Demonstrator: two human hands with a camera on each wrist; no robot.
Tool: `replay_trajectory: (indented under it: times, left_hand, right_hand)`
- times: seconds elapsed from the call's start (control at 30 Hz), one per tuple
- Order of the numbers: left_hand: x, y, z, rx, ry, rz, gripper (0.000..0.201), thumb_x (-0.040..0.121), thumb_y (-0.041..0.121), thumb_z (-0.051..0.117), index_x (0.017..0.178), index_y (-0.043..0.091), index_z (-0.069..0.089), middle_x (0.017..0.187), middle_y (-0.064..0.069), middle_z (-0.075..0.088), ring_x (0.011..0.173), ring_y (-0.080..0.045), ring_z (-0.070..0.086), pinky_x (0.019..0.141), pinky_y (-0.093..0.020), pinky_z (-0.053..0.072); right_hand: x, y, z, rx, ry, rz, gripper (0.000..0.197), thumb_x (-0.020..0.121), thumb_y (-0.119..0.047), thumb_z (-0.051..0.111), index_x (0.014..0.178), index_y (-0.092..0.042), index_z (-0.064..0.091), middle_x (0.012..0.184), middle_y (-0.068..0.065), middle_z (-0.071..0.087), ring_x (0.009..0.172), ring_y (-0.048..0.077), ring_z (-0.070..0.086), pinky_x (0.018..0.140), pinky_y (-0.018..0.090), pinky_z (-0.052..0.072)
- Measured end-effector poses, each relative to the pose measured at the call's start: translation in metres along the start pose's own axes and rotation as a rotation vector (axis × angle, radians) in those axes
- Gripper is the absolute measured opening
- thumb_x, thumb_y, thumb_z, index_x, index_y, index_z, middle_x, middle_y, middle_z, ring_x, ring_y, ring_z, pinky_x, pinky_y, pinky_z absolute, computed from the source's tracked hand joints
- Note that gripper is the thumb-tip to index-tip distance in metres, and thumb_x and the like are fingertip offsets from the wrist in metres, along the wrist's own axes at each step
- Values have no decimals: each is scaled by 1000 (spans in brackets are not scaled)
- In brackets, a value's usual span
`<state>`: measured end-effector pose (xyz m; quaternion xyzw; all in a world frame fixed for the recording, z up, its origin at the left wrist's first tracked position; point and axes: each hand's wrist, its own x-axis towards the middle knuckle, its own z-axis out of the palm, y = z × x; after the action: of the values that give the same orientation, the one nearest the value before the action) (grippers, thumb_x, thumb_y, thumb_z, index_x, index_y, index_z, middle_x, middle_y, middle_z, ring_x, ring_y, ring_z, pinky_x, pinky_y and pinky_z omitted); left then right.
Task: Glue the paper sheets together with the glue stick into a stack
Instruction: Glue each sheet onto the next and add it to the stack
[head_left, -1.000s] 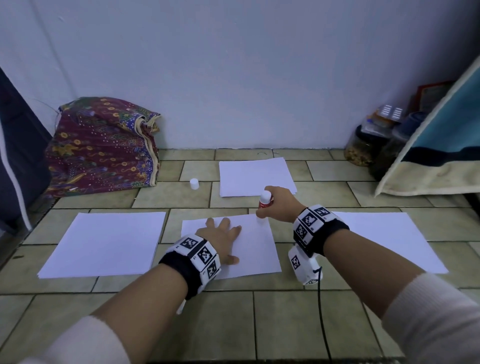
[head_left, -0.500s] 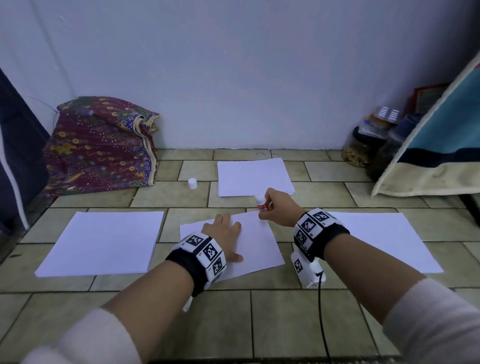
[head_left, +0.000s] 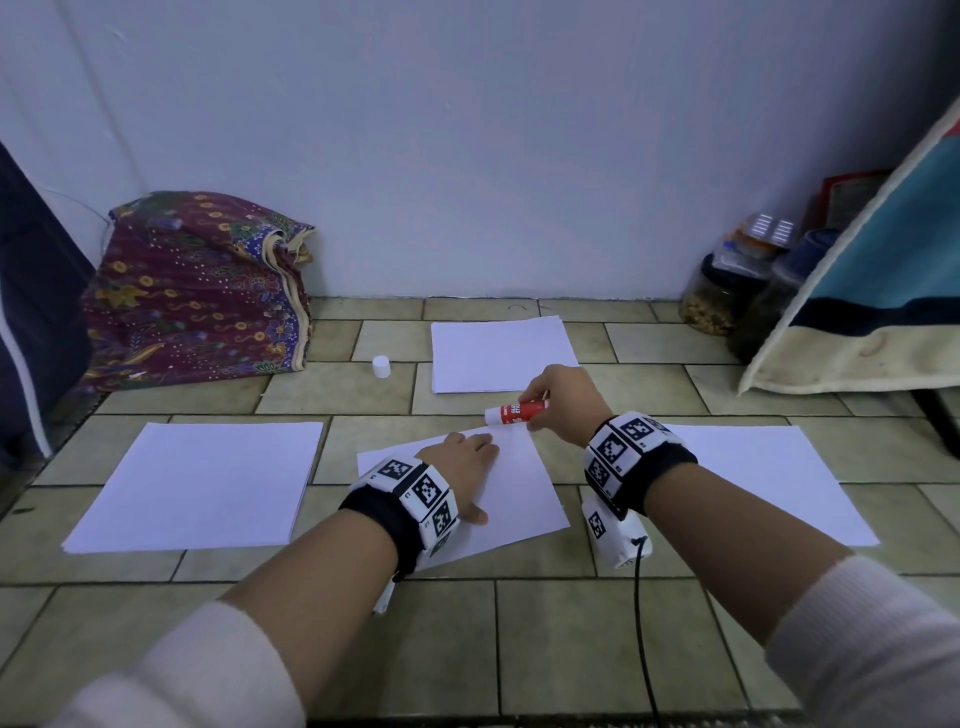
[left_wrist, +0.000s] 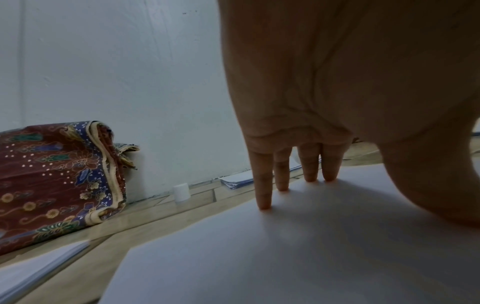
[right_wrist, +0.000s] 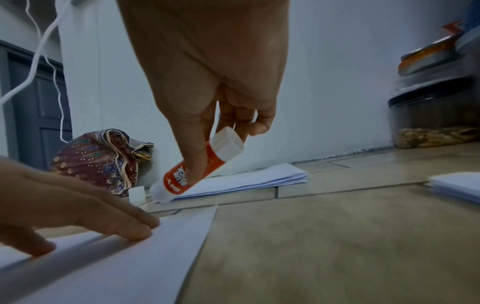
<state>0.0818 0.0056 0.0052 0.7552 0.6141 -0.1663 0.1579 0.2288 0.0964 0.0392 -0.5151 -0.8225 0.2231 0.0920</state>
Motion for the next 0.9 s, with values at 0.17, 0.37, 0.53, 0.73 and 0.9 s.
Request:
replay_trajectory:
  times: [0.17,0.37,0.53,0.73,0.9]
  left_hand:
    - [2,0,0,40,-42,-14,93,84,47,66,153,12,13,161,-1,8,142,-27,18,105,-47,40]
    - [-1,0,0,42,-47,-17,91,86,46,64,153,14,11,161,-1,8,142,-25,17,104,-48,41]
    - [-1,-1,1,58,-44,-14,92,86,49,63,153,15,10,160,0,9,141,-25,18,103,-48,42]
    - [-1,-2,0,69,-48,-9,92,86,51,62,153,16,10,160,0,9,140,-25,18,102,-47,42]
    - [-1,-3,-1,72,-44,1,90,85,52,62,152,16,13,159,0,12,139,-25,20,103,-45,42]
  right_hand:
    - [2,-4,0,-104,13,-40,30,83,-18,72,112,-13,70,110,9,63,112,23,44,88,28,39]
    - [-1,-11,-4,-180,-56,-78,22,88,-11,64,110,-6,69,115,11,56,105,24,54,78,21,37]
    - [-1,-12,-16,-235,-102,-39,31,83,-7,68,114,-12,69,120,6,60,113,20,54,89,24,46]
    - [-2,-11,-16,-144,-50,-61,28,80,-9,73,108,-9,72,112,6,65,106,18,56,76,20,41]
    - [1,-14,-15,-141,-82,-77,26,88,-20,66,111,-9,69,112,7,62,104,20,55,77,21,40]
